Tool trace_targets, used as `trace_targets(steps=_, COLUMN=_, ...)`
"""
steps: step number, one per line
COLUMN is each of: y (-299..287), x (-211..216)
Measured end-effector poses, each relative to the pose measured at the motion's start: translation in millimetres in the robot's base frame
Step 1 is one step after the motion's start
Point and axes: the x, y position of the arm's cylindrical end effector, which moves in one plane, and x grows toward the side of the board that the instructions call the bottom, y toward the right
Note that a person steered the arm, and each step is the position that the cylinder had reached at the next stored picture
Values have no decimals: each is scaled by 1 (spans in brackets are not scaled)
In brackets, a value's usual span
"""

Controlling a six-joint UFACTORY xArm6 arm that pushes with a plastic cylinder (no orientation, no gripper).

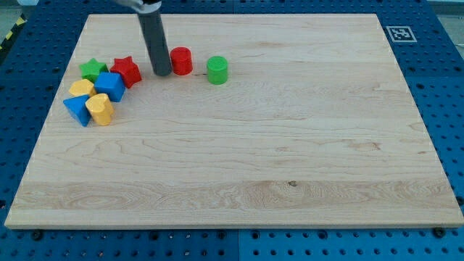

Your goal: Move the red circle to the green circle

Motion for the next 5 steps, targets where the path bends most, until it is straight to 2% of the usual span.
trace_targets(steps=1, y=1, x=-5)
trace_targets(steps=2, y=-43, x=-9)
trace_targets(steps=3, y=-44, x=-49)
trace_targets(steps=4, y=-11, x=-49)
trace_targets(steps=5, y=19, x=-24)
